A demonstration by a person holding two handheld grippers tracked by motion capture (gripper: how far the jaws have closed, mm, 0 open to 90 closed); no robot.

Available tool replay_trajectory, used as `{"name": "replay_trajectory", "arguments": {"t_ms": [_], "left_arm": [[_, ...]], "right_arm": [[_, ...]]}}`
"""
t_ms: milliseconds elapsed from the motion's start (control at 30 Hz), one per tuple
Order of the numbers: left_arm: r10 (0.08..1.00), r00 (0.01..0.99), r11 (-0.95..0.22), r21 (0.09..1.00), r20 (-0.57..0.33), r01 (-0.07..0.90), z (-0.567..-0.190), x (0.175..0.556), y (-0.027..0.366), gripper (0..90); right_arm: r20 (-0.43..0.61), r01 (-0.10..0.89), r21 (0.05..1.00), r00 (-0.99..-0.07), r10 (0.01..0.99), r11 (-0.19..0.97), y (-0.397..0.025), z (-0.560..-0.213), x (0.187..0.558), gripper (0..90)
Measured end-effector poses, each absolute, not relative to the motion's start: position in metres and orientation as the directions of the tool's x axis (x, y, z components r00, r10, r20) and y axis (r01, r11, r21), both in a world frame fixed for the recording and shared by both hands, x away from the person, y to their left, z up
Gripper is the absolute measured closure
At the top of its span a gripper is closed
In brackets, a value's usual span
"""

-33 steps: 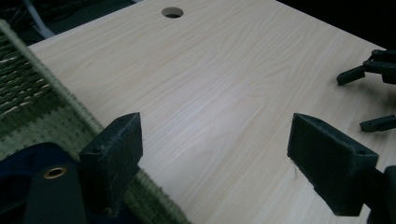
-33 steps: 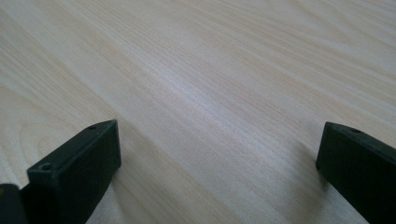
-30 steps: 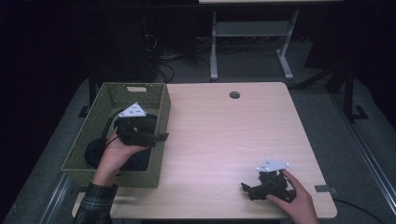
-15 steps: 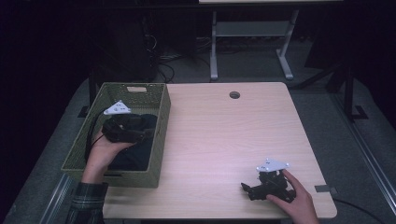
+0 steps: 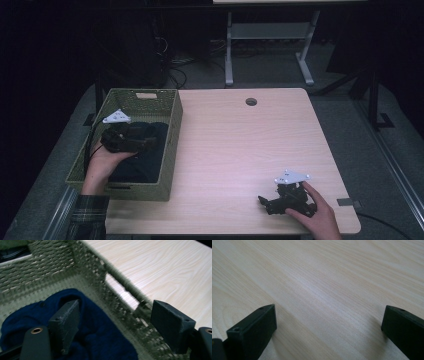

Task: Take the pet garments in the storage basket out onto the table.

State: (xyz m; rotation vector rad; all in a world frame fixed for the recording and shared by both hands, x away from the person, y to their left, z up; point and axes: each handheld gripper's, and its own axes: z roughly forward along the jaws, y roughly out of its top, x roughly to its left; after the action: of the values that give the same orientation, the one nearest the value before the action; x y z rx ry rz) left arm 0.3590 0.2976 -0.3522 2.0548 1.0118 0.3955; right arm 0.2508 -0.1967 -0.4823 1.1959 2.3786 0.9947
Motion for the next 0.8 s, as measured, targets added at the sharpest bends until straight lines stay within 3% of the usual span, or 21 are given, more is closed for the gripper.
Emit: {"name": "replay_trajectory", "arguments": {"t_ms": [800], "left_arm": [[0.816,0.577,-0.401,0.672,-0.047,0.622,-0.39,0.373,0.311,20.7]], "right_arm": [[0.041,0.586,0.697,-0.609,0.792,0.414,-0.197,-0.482,0.251,0.0]]}}
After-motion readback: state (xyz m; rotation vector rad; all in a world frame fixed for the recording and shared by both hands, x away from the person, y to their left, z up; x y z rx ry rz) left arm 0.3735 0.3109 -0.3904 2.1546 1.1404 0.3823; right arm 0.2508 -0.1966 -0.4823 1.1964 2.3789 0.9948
